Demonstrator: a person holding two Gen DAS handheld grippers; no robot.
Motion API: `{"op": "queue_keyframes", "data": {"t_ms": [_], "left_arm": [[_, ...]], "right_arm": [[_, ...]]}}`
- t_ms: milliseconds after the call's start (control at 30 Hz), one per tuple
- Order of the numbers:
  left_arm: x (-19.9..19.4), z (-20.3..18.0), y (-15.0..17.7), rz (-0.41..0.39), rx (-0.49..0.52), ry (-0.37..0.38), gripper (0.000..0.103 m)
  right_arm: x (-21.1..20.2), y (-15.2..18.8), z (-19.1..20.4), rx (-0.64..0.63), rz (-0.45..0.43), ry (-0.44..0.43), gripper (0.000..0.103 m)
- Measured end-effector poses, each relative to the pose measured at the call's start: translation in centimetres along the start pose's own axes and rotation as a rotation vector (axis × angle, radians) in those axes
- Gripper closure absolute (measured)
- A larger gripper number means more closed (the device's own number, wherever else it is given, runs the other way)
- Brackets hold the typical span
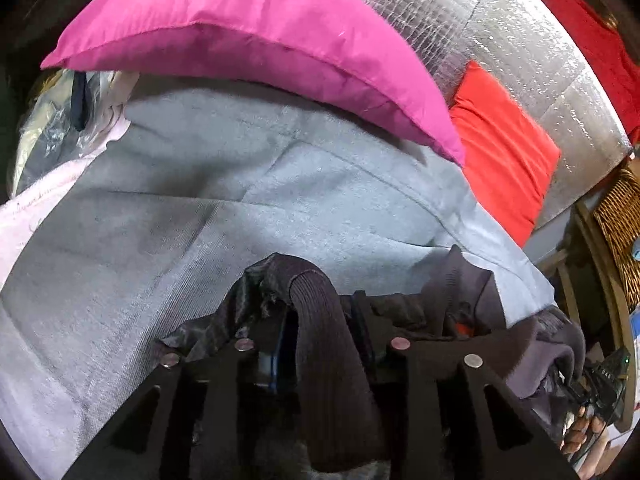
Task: Fold large clothes
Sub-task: 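Lower the folded hem onto the jacket and open both tools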
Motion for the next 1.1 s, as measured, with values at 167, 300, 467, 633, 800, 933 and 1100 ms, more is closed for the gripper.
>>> {"op": "queue_keyframes", "data": {"t_ms": [167,300,467,633,800,933,1100], "left_arm": [[-0.6,-0.4,-0.2,-0.017,0.006,0.010,0.045],[-3.1,0.8,-1.2,-0.118,-0.042,-0.032,0.021],[-6.2,2.5,-0.9,-0.163,0.013,-0.074,0.021],[-9.5,2.1,3.0,-0.173,0.216,-0.104,0.021],[-12.7,-1.9,8.6,-0.236,0.402,-0.122,0.021],[-13.0,-5.6,12.6,-0.248,0.449,-0.093,0.021],[-8.1,-6.9,15.7,-0.105,0.519,-0.212,0.021]], "right_arm": [[-1.5,-0.5,0.4,0.014,-0.069,0.006,0.012],[-3.1,-0.3,1.0,-0.024,-0.092,0.010,0.012],[-5.2,1.7,1.7,-0.182,-0.071,0.088,0.012],[-8.1,6.6,2.3,-0.368,-0.064,0.194,0.012],[-10.8,13.9,5.7,-0.651,-0.129,0.323,0.012],[-9.6,17.7,8.0,-0.758,-0.130,0.363,0.012],[-5.1,19.3,5.5,-0.770,-0.035,0.537,0.012]]}}
Point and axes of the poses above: each gripper's, at about its wrist camera, not at the fingertips, and x roughly the way its jaws point, z to its left, y to its underside, the point moved 1 cm from there along x, roughly the way its jaws point, and after that the axes turned 4 degrees about x, right-handed, at the moved point
